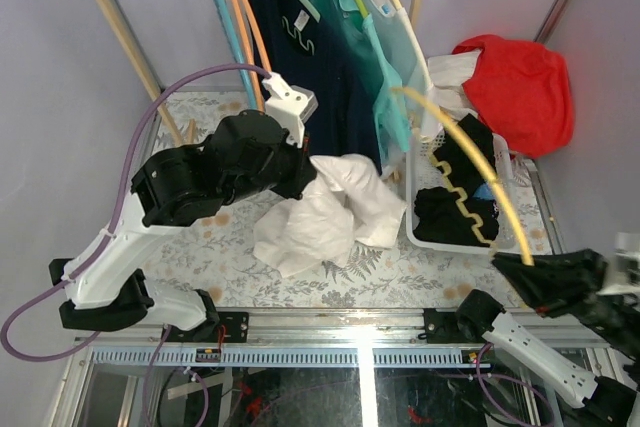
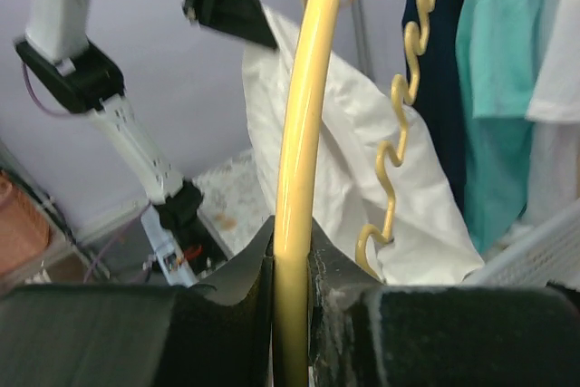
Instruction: Place the t-shirt on the hanger
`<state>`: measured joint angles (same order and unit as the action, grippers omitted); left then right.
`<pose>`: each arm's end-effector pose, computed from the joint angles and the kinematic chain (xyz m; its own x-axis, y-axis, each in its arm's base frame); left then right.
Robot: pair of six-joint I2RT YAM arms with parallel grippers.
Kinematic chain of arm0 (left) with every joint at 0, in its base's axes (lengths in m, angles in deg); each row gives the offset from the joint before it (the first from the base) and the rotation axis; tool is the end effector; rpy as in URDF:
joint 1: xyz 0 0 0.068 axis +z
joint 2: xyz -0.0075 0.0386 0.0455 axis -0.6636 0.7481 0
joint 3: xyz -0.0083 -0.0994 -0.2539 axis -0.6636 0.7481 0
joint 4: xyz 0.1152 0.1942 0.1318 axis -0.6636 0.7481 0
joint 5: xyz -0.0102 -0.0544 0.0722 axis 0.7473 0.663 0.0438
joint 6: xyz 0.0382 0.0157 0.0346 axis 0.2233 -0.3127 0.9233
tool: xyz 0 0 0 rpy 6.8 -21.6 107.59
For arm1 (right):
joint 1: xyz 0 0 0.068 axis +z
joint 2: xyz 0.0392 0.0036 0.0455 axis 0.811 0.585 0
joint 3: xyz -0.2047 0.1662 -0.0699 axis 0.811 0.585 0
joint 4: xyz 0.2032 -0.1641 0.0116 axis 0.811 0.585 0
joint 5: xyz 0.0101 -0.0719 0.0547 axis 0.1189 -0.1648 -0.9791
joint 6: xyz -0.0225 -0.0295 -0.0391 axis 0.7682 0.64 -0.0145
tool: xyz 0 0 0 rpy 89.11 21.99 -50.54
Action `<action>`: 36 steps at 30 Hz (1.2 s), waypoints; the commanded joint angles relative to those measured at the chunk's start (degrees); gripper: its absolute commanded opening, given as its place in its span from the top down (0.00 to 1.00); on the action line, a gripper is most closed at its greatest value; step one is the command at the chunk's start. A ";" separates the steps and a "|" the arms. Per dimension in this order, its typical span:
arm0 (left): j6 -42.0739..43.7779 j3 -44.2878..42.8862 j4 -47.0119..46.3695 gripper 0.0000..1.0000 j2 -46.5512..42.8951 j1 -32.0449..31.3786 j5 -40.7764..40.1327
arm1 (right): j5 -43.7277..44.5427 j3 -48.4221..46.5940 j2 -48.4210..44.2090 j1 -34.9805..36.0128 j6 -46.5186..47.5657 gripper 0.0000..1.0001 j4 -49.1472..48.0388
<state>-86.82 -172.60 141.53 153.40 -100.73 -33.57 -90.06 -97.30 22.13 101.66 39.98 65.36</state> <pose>0.1212 -0.1898 0.5139 -0.4985 0.1800 -0.8480 0.6239 0.7536 -0.2068 -0.0608 -0.0623 0.4314 0.0188 0.4353 -0.9001 -0.8186 0.5236 0.2362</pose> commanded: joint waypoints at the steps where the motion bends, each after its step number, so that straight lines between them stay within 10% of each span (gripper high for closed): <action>1: -1.90 3.73 3.32 1.00 -3.31 -0.14 -11.88 | -7.36 7.60 2.29 0.00 -3.27 1.00 -3.99; 22: -3.46 15.55 3.15 1.00 -7.65 3.12 -18.23 | -31.79 8.42 2.93 -0.05 -12.10 1.00 0.94; 36: -2.12 11.44 1.98 1.00 -5.51 4.29 -16.46 | -26.66 15.93 4.28 -2.58 -11.10 1.00 -1.42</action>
<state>-89.64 -159.20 146.60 147.81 -96.69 -49.64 -119.28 -82.90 24.29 100.46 29.29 68.29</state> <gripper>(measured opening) 0.006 0.182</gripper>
